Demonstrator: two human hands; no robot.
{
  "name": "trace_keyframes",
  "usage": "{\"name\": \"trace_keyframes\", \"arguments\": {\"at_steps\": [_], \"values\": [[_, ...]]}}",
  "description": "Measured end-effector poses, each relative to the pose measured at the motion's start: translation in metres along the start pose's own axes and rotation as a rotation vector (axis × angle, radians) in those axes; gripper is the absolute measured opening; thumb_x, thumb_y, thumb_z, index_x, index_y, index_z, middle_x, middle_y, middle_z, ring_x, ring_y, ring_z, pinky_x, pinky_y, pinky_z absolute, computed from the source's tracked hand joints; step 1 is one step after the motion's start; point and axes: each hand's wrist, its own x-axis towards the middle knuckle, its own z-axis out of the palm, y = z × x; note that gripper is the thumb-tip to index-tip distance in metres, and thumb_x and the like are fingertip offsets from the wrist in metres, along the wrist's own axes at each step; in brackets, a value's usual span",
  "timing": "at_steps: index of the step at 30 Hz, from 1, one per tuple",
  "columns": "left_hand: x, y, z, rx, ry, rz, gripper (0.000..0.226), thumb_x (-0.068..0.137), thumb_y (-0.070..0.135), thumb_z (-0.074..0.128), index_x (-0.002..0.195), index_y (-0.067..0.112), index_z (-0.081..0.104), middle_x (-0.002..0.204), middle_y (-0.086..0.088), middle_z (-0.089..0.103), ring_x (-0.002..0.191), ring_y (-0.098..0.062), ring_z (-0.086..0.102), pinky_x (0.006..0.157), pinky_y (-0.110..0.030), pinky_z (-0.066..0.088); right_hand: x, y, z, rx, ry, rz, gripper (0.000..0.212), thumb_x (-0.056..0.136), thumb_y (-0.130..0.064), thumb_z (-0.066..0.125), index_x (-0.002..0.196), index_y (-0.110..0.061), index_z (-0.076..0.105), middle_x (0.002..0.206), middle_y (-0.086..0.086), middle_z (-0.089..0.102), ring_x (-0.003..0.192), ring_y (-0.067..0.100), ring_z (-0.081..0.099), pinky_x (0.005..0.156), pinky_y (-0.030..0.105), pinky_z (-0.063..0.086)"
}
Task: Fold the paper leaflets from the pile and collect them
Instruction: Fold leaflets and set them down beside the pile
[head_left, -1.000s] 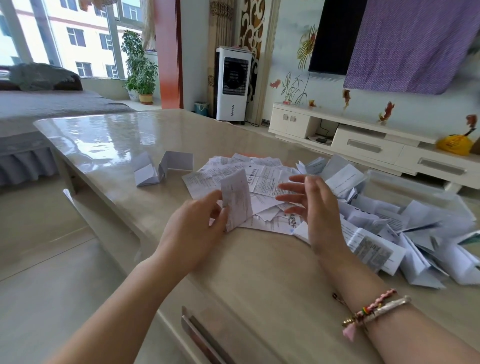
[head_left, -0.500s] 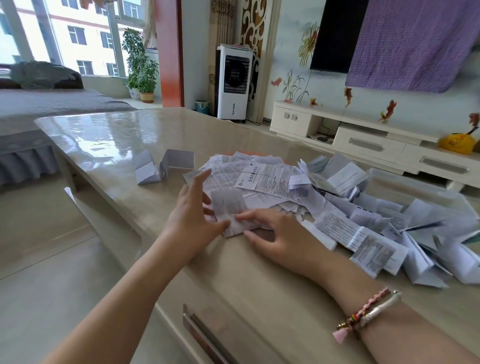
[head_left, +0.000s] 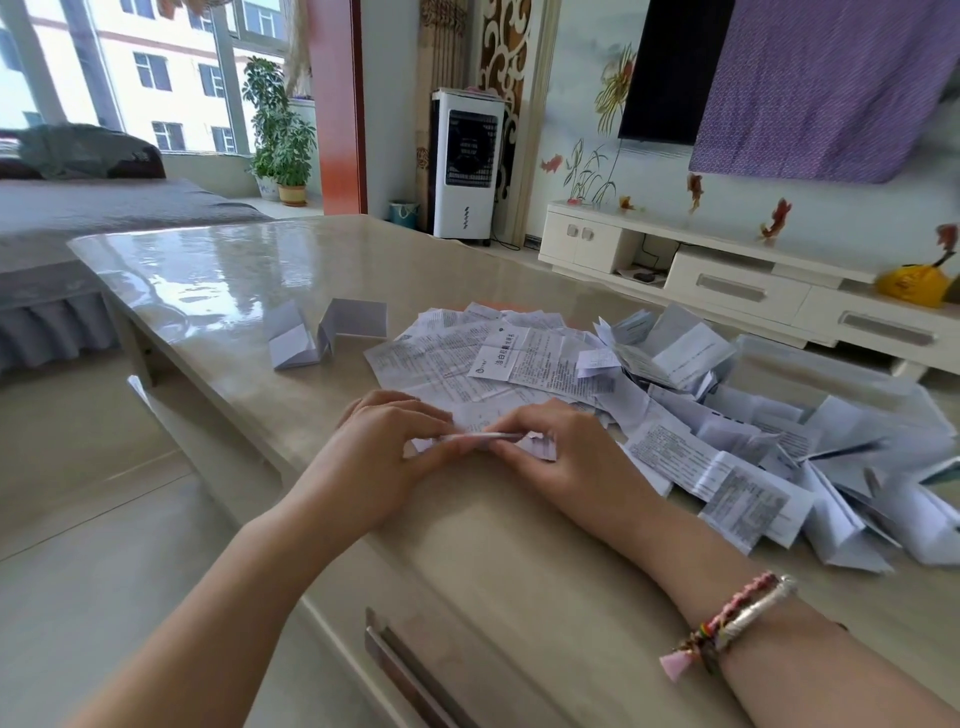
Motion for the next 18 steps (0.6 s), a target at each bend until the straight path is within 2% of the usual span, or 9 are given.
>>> {"name": "trace_keyframes", "arguments": {"at_steps": [3,4,7,9,11,12,15,18], "values": [[-0.001,0.004,0.001,-0.085,0.043,-0.082,0.056,0.073,0.085,0.035,0.089,0.046,0.071,0.120,0.018,0.061,0.120,-0.010,0.045,0.098,-0.028,0.034,0.001,-0.002,-0.002,0.137,0.042,0.066,0.011,0.089,-0.026,0.067,0.080,-0.022,0.071,0.071,-0.011,0.064,0.075,0.002,0.057,0.069,0.018,0.041],[-0.002,0.006,0.002,-0.114,0.078,-0.118,0.051,0.073,0.082,0.040,0.092,0.045,0.070,0.119,0.016,0.059,0.118,-0.013,0.046,0.096,-0.029,0.036,0.001,-0.002,-0.001,0.198,0.047,0.103,0.013,0.090,-0.025,0.067,0.079,-0.018,0.071,0.067,-0.010,0.062,0.066,0.000,0.054,0.064,0.015,0.039],[-0.002,0.012,0.001,-0.091,0.153,-0.238,0.069,0.068,0.075,0.046,0.119,0.031,0.061,0.102,0.013,0.055,0.106,-0.019,0.050,0.090,-0.034,0.043,0.005,-0.002,0.000,0.431,0.090,0.204,0.017,0.091,-0.017,0.064,0.077,-0.010,0.070,0.063,-0.011,0.061,0.058,-0.003,0.051,0.059,0.011,0.039],[-0.001,0.016,0.002,-0.087,0.137,-0.315,0.068,0.075,0.068,0.053,0.128,0.026,0.051,0.089,0.014,0.057,0.099,-0.017,0.052,0.080,-0.030,0.041,0.006,-0.002,-0.002,0.562,0.118,0.240,0.016,0.092,-0.012,0.063,0.078,-0.009,0.070,0.063,-0.009,0.065,0.057,-0.002,0.055,0.060,0.012,0.044],[0.001,0.022,0.004,-0.223,0.120,-0.341,0.064,0.080,0.059,0.060,0.132,0.025,0.045,0.082,0.011,0.065,0.090,-0.012,0.059,0.072,-0.024,0.041,0.006,-0.005,-0.004,0.642,0.120,0.250,0.015,0.091,-0.011,0.062,0.081,-0.005,0.071,0.063,-0.007,0.067,0.055,0.001,0.057,0.058,0.011,0.044],[0.002,0.025,0.006,-0.326,0.118,-0.355,0.063,0.080,0.054,0.063,0.133,0.025,0.045,0.081,0.008,0.068,0.085,-0.010,0.062,0.072,-0.024,0.044,0.006,-0.007,-0.004,0.681,0.113,0.254,0.015,0.091,-0.011,0.062,0.083,-0.002,0.071,0.063,-0.004,0.068,0.054,0.003,0.058,0.056,0.010,0.043],[0.008,0.028,0.008,-0.613,0.145,-0.366,0.049,0.082,0.037,0.070,0.127,0.027,0.051,0.082,-0.001,0.073,0.083,-0.017,0.067,0.082,-0.036,0.052,0.005,-0.010,-0.004,0.750,0.059,0.281,0.022,0.091,-0.019,0.061,0.089,0.001,0.071,0.067,0.002,0.068,0.056,0.006,0.059,0.056,0.015,0.040],[0.010,0.029,0.002,-0.716,0.207,-0.316,0.034,0.084,0.021,0.071,0.115,0.029,0.059,0.082,-0.014,0.071,0.074,-0.017,0.061,0.069,-0.023,0.046,0.007,-0.008,-0.001,0.714,0.069,0.299,0.017,0.091,-0.019,0.062,0.092,-0.004,0.071,0.072,0.000,0.069,0.060,0.006,0.061,0.058,0.014,0.040]]}}
